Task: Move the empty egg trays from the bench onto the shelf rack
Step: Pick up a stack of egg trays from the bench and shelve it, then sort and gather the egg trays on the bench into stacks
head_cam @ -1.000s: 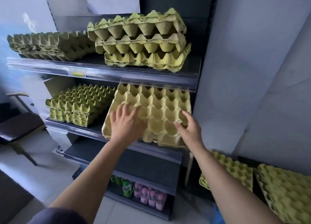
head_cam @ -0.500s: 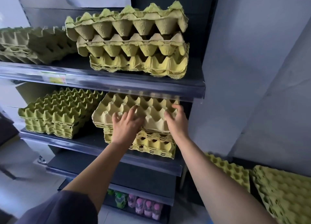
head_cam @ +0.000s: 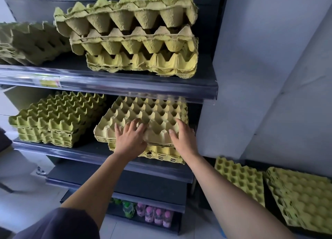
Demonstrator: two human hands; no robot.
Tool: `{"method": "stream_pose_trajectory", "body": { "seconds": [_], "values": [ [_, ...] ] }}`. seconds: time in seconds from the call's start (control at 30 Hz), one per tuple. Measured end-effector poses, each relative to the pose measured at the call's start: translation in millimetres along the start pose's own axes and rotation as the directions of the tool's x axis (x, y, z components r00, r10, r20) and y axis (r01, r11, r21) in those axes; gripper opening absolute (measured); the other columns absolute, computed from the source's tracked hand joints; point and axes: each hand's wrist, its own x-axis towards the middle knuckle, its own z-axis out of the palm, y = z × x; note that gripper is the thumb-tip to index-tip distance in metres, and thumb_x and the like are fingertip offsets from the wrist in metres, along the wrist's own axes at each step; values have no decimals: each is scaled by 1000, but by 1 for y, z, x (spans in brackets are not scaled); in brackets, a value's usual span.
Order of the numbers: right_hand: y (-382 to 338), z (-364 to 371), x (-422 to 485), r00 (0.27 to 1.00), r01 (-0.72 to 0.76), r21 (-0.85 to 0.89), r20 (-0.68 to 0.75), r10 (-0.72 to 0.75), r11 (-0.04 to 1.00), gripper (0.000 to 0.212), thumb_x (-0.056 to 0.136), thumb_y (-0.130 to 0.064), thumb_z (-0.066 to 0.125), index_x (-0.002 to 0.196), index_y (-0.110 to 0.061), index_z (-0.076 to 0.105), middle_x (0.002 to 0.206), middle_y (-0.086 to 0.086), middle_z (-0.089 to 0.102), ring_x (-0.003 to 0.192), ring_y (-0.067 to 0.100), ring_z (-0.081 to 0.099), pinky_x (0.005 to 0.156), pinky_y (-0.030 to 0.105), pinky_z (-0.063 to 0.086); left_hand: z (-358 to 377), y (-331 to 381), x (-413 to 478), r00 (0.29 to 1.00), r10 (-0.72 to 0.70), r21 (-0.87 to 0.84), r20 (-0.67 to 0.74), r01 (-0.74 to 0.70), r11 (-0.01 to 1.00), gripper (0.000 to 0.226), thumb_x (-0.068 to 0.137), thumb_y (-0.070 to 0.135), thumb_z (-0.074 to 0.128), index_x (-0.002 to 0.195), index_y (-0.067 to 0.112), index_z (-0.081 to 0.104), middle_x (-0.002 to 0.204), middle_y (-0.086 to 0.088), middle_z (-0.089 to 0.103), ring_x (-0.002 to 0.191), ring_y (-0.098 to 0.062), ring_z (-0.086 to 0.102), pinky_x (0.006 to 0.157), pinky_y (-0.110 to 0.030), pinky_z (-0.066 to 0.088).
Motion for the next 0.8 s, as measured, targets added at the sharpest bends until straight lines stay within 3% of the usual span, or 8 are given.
{"method": "stream_pose_trajectory", "body": {
  "seconds": [0.13,0.23,0.3,0.47,0.67,0.8],
  "values": [
    [1,-17,-9,1000,2,-4,-12,-2,1000,47,96,-32,51,139,-15,41,136,8,51,121,26,49,99,41,44,-5,17,-5,988,121,-19,-96,-123,992,51,84,32,56,133,22,45,133,-8,44,128,-31,35,112,-52,11],
    [12,-33,-19,999,24,-76,-44,-28,997,42,95,-23,53,135,-15,46,132,8,54,117,27,50,96,38,45,-8,46,-6,951,234,-42,-201,-247,968,36,87,27,57,121,16,56,116,-9,56,109,-33,49,98,-47,33],
    [26,-49,-27,996,31,-127,-83,-42,991,38,93,-19,55,130,-13,50,126,9,58,111,30,53,93,39,46,-10,72,-5,917,308,-42,-253,-329,944,28,87,25,57,113,14,60,108,-7,60,101,-31,54,89,-44,39],
    [74,-100,-41,962,53,-265,-244,-120,963,25,86,-20,61,107,-8,65,96,12,68,84,36,62,71,42,53,-15,150,5,830,467,-74,-304,-510,857,27,84,32,41,91,19,64,84,1,66,80,-25,63,70,-37,46],
    [161,-188,-62,960,15,-381,-254,-121,924,37,87,-35,42,103,-12,67,92,7,69,83,33,63,68,43,53,-7,265,19,733,559,-77,-387,-630,773,27,83,30,38,78,17,61,65,3,62,64,-24,63,62,-31,46],
    [234,-249,-83,964,-51,-459,-254,-76,887,36,86,-35,42,100,-14,69,88,5,69,80,32,62,65,42,53,2,352,19,714,576,-141,-398,-668,731,27,82,29,38,73,16,61,60,1,60,60,-24,62,61,-30,46]
  ]
}}
